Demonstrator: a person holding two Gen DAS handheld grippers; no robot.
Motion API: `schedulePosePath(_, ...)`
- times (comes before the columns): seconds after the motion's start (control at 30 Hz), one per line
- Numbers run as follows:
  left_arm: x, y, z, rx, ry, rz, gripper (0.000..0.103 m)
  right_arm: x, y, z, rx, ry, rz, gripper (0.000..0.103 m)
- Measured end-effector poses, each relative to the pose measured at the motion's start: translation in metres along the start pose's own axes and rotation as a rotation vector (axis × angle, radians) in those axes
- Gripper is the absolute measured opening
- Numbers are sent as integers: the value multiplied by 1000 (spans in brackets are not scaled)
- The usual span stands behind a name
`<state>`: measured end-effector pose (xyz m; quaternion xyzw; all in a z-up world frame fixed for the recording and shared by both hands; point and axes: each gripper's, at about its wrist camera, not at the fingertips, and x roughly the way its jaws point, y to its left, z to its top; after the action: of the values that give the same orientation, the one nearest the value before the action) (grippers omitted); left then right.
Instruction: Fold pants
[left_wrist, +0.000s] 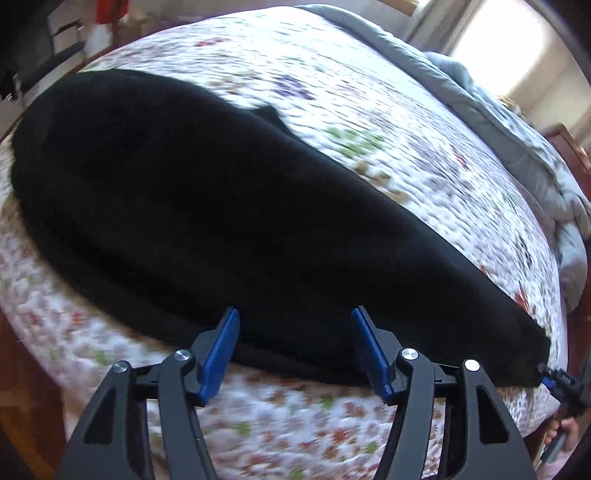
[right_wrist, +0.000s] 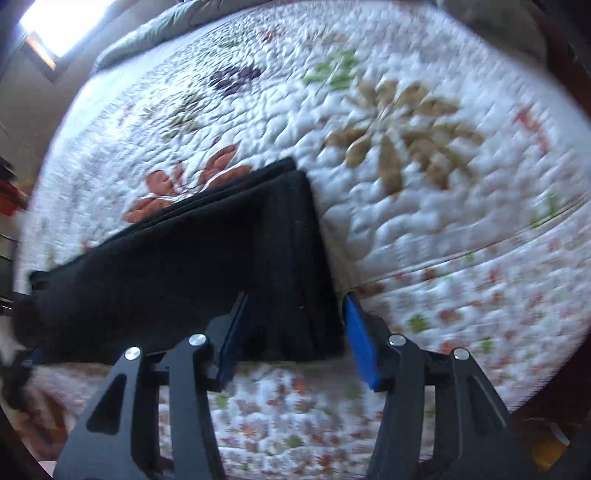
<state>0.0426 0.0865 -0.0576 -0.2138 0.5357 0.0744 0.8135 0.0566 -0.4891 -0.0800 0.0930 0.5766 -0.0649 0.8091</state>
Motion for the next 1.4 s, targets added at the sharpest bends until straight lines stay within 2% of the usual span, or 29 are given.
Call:
schedulePosePath(0.03, -4, 8, 3, -15, -5, 1, 67, -9, 10, 2, -14, -27, -28, 52)
schedulePosePath(0.07, -10, 17, 7, -32, -12, 10, 68, -15, 13, 2, -16, -41, -11, 52)
schedulePosePath(0.17, -20, 48, 19, -73, -24, 62, 69, -34, 58, 0, -82, -74, 169, 52)
schedulePosePath(0.23, -22, 69, 27, -103, -20, 84, 69, -37, 97, -1, -151, -56, 255, 52)
schedulePosePath(0.37, -19, 100, 38, -159, 10, 59, 70, -20, 199, -15, -315, 58, 452, 52)
schedulePosePath(0.47, -15, 115, 42, -192, 38, 46, 70, 0, 261, -30, -415, 134, 475, 51)
schedulePosePath(0.53, -12, 120, 42, -200, 49, 25, 71, 14, 285, -39, -445, 179, 484, 51)
schedulePosePath(0.67, -4, 116, 49, -161, 70, 16, 77, 41, 301, -49, -416, 265, 442, 55)
schedulePosePath(0.8, 5, 112, 55, -156, 93, -41, 80, 43, 299, -54, -381, 266, 427, 55)
schedulePosePath(0.87, 11, 114, 57, -173, 101, -50, 81, 34, 304, -57, -406, 245, 422, 55)
schedulePosePath(1.0, 9, 116, 57, -199, 90, -90, 80, 23, 336, -65, -483, 244, 487, 55)
schedulePosePath(1.03, 9, 118, 57, -208, 88, -100, 78, 23, 344, -67, -499, 250, 494, 55)
schedulePosePath(1.07, 9, 121, 56, -216, 83, -98, 69, 25, 349, -67, -509, 256, 497, 55)
schedulePosePath(1.1, 8, 124, 56, -222, 75, -88, 56, 27, 355, -69, -521, 264, 497, 55)
schedulePosePath(1.13, 7, 128, 55, -231, 69, -74, 50, 30, 360, -70, -528, 273, 495, 55)
schedulePosePath(1.2, 7, 134, 55, -246, 54, -73, 26, 34, 365, -72, -535, 284, 481, 57)
schedulePosePath(1.23, 6, 138, 55, -243, 45, -76, 18, 35, 367, -73, -540, 286, 477, 59)
schedulePosePath(1.27, 6, 140, 55, -248, 46, -85, 14, 35, 368, -74, -541, 289, 477, 59)
schedulePosePath(1.33, 5, 146, 51, -281, 52, -120, 13, 35, 368, -73, -539, 293, 481, 59)
schedulePosePath(1.4, 3, 147, 49, -276, 54, -122, 14, 32, 366, -72, -540, 289, 495, 59)
